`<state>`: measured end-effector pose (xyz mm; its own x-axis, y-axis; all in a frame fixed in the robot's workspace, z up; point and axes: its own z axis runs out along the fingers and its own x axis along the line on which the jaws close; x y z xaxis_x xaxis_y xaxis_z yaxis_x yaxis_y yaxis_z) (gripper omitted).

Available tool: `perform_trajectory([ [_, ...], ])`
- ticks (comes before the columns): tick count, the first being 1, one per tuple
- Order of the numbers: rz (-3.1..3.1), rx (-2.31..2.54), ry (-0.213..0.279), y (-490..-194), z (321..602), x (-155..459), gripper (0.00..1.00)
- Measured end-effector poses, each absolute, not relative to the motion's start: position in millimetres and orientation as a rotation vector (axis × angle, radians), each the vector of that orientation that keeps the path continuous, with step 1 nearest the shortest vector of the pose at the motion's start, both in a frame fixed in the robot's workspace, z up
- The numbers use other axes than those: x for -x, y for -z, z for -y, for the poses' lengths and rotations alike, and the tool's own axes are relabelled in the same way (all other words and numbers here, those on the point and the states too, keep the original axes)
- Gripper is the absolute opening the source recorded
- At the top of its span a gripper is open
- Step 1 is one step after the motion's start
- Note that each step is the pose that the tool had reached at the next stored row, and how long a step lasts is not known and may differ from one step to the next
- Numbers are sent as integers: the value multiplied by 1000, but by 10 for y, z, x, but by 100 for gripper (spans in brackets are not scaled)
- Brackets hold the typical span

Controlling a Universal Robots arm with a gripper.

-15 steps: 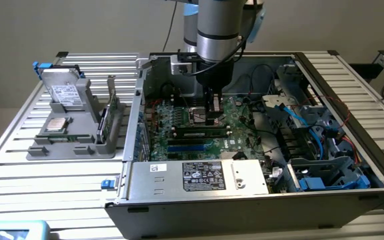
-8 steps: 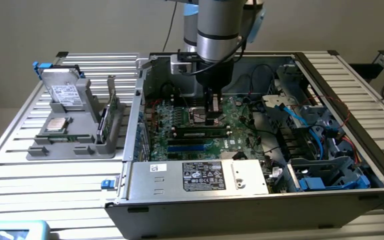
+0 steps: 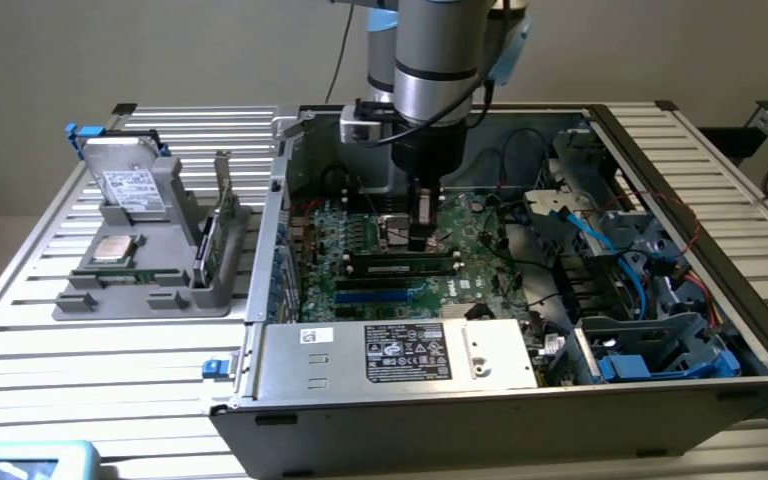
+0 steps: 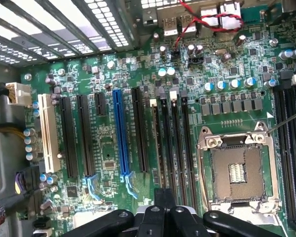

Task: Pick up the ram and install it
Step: 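Press down the ram until it locks into place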

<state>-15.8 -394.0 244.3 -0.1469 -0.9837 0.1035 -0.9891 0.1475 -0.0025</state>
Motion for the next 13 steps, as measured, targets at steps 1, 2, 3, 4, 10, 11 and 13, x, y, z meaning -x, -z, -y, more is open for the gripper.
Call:
perform_trajectory([
  [1,2335,-1981,-106,-2443,3940,158,11],
  [2,2350,-1963,-105,-2442,3940,158,11],
  [3,2365,-1945,-104,-2441,3940,158,11],
  [4,2380,-1925,-103,-2441,3940,158,11],
  [10,2464,-1812,-97,-2439,3939,158,11],
  [11,2476,-1794,-96,-2438,3939,158,11],
  [13,2502,-1757,-94,-2438,3939,158,11],
])
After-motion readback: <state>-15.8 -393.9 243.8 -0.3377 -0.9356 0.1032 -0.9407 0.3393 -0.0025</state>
